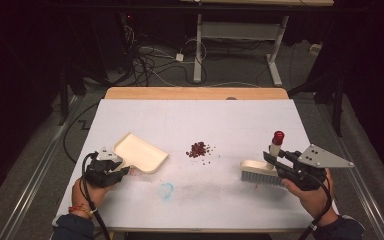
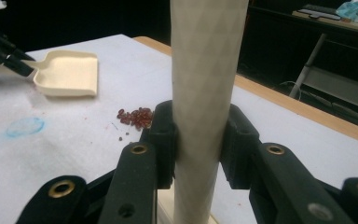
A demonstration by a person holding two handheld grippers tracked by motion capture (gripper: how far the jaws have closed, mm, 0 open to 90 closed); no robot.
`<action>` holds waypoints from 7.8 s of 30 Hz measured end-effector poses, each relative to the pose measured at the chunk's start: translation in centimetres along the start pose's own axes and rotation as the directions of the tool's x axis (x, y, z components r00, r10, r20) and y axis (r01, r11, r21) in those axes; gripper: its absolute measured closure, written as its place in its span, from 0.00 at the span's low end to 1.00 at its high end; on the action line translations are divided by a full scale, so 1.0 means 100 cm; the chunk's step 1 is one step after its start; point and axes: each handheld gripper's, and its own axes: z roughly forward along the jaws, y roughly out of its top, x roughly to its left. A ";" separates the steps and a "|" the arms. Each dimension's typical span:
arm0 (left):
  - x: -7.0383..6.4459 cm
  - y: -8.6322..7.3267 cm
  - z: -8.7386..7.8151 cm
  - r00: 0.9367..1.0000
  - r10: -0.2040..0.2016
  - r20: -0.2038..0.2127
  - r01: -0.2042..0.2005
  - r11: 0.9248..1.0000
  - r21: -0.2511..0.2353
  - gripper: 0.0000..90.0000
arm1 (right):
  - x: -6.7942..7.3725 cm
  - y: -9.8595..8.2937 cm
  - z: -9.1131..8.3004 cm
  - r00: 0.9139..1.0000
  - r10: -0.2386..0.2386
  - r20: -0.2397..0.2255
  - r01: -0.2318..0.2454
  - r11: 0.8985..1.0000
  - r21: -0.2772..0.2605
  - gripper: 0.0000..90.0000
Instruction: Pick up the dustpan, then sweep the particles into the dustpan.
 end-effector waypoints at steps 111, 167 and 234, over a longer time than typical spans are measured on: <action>-0.114 0.043 0.054 0.985 0.148 0.094 -0.152 0.988 0.032 0.71 | 0.122 0.054 0.132 0.987 0.010 -0.163 0.002 0.997 0.075 0.78; -0.109 0.033 0.045 0.978 0.159 0.135 -0.167 0.984 0.055 0.71 | 0.089 0.059 0.109 0.999 -0.031 -0.040 0.033 0.998 0.048 0.78; -0.107 0.031 0.042 0.974 0.167 0.151 -0.177 0.982 0.061 0.71 | 0.132 0.052 0.120 0.968 -0.153 -0.198 0.159 0.987 0.016 0.78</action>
